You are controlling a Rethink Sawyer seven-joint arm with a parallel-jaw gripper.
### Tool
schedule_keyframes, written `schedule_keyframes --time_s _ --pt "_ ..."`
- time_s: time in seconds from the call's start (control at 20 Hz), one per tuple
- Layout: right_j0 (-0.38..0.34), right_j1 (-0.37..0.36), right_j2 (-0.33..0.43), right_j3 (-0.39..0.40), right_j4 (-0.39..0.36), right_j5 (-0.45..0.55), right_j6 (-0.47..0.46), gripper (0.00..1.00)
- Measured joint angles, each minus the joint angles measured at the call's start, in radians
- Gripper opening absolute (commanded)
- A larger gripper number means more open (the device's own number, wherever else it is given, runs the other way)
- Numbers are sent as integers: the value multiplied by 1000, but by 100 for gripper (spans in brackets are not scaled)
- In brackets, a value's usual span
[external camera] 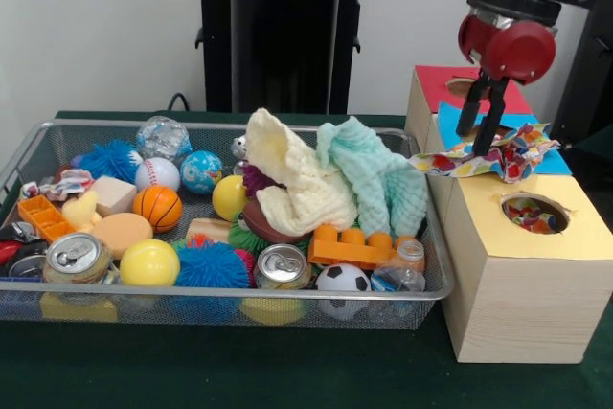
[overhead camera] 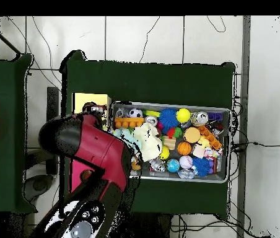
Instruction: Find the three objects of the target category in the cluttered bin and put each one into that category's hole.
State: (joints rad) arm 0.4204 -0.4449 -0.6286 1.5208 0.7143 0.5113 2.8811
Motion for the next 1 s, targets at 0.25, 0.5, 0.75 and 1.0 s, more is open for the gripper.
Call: schedule_keyframes --time_s 0.25,0.5,0.75,1.0 --pt "0 -45 -7 1 -8 6 0 100" --pt "6 -58 -7 7 -8 6 0 100" --pt "37 -69 -7 32 -4 21 0 100" --pt "67 -75 -7 81 14 46 0 100"
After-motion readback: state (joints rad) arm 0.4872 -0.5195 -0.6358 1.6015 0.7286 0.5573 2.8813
